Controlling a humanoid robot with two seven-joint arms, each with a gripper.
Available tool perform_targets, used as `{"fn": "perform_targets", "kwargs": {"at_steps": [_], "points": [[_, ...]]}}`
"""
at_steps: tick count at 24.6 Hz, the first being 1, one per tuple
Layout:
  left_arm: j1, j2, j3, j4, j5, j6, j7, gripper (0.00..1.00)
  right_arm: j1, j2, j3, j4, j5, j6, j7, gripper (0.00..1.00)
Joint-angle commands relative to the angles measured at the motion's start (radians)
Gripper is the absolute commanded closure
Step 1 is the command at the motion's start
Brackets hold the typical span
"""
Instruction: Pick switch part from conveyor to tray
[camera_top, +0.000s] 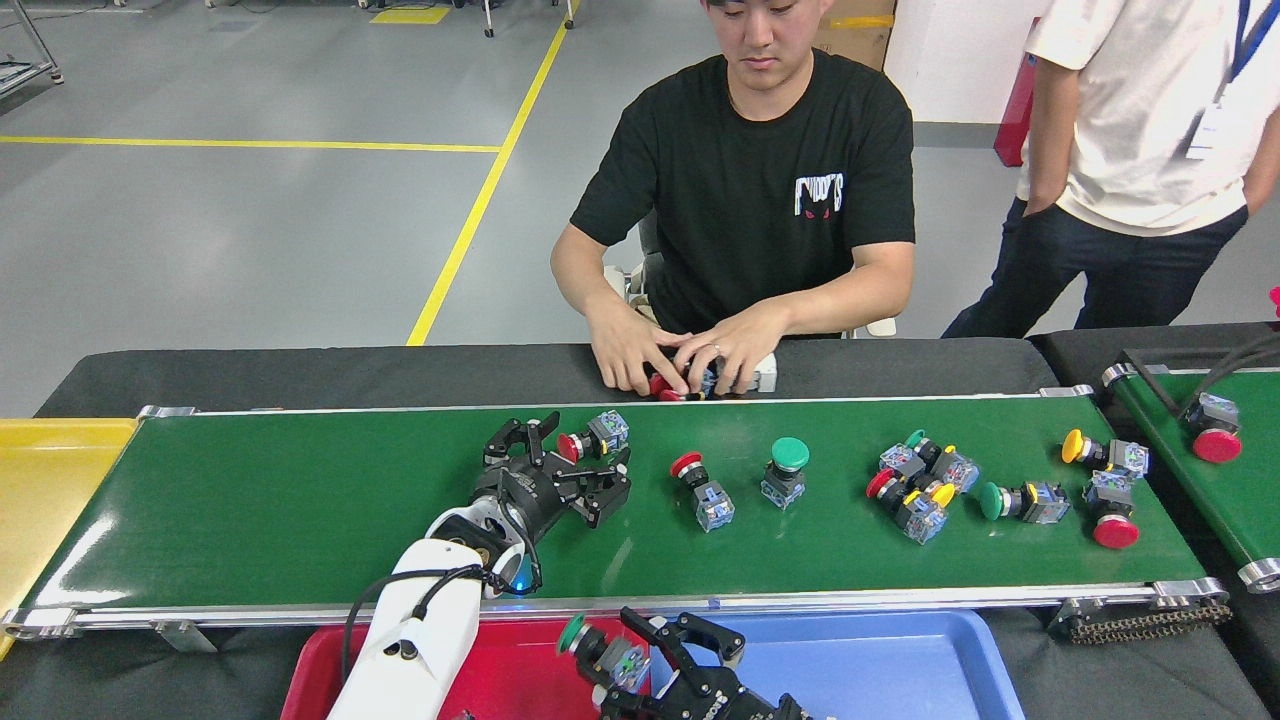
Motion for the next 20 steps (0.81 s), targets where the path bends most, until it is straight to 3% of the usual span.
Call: {"fn": "perform_targets", "kwargs": {"at_steps": [1,3,6,8,10,13,16,20], "points": [[-0.023,-0.001,0.005,0.007,0.004,0.012,0.01,0.05,-0.007,0.008,-0.025,-0.013,-0.004,0.006,-0.005,0.01],[-0.023,-0.001,0.008,0.047,0.005,0.024,0.01,0.08,0.019,0.006,-0.123,-0.021,-0.005,0.032,-0.009,0.02],[-0.026,0.007,0.01,0.095,0.01,0.062,0.011,0.18,0.121,0.035,-0.349,-0.048,-0.007,0.2,-0.031,0.02],[-0.026,0.013,0.012,0.095,0.014,0.054,0.011,0.38,0.159,0.046,-0.432,-0.05,-0.007,0.279,-0.078,0.02],[-0.025,0.024,0.021,0.09,0.039,0.047,0.011,0.73,0.199,0.045,-0.495,-0.044,-0.008,0.332,-0.107,0.02],[-0.025,0.041,0.028,0.089,0.138,-0.013,0.013,0.92,0.168,0.045,-0.518,-0.002,-0.002,0.411,-0.101,0.02],[-0.002,0.048,0.028,0.041,0.178,-0.067,0.013,0.97,0.099,0.046,-0.487,0.036,0.012,0.417,-0.091,0.02],[0.107,0.11,0.03,-0.18,0.185,-0.173,0.011,0.98,0.041,0.038,-0.401,0.076,0.021,0.414,-0.051,0.02]]}}
